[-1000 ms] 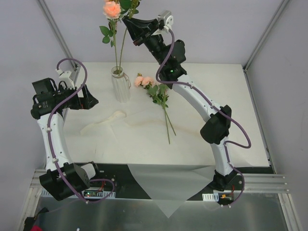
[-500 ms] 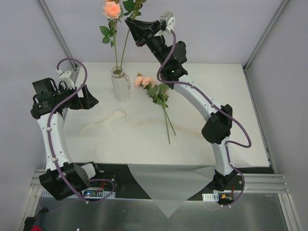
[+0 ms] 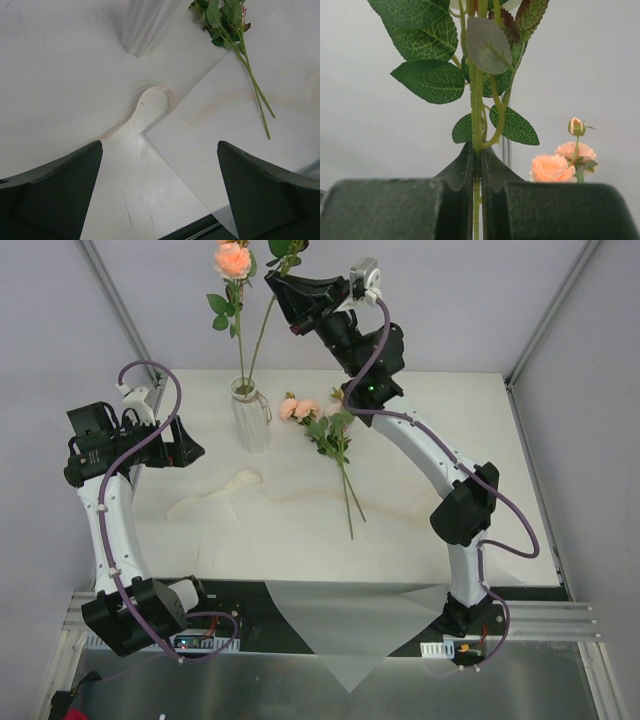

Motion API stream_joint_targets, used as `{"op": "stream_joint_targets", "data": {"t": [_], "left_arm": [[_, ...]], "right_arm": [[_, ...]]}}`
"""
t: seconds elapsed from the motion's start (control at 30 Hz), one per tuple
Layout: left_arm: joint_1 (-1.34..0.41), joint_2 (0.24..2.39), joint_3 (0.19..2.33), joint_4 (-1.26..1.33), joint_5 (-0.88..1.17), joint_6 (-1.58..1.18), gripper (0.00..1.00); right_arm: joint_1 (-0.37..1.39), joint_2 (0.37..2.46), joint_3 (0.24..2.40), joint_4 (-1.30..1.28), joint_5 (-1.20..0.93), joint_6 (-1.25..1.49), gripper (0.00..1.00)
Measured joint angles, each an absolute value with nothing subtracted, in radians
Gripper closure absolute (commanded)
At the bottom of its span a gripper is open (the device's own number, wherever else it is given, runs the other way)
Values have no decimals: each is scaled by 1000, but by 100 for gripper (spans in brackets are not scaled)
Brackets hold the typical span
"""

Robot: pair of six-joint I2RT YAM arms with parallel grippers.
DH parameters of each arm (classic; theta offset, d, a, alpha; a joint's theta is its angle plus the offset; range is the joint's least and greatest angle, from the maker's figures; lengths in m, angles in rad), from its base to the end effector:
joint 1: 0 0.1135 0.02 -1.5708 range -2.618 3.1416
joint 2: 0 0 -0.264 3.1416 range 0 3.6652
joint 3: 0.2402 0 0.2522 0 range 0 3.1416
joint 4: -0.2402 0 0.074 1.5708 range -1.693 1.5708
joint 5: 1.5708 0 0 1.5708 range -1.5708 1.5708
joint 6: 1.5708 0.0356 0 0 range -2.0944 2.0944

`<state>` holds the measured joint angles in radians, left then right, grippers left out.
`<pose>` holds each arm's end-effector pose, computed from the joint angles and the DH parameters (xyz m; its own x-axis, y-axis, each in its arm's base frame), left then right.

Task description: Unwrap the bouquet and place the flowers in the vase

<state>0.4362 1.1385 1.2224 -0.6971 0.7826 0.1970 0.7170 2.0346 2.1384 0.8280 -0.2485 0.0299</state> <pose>0.2187 0.0743 0.3764 -0.4678 -0.0650 -0.8814 0.3209 0.9168 -0.2379 0.3261 0.2959 0.5218 0.5824 0.5462 -0.6020 -0.7653 0.6182 -0.1795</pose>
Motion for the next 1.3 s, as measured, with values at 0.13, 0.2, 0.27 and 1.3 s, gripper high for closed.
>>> {"op": "stream_joint_targets", "data": {"t": [0.13,0.2,0.27,1.3], "left_arm": [[437,1139,1222,-697,785,197,1],[439,1139,1222,-697,785,197,1],[439,1139,1222,-697,785,197,1],[440,1144,1222,-697,785,205,1]], "right_arm": [[717,2024,2159,834,-250,35,99],[717,2027,2175,831,-249,35,100],[717,2030,2195,831,-248,34,100],[752,2256,2270,235,-253,-66,22]]}}
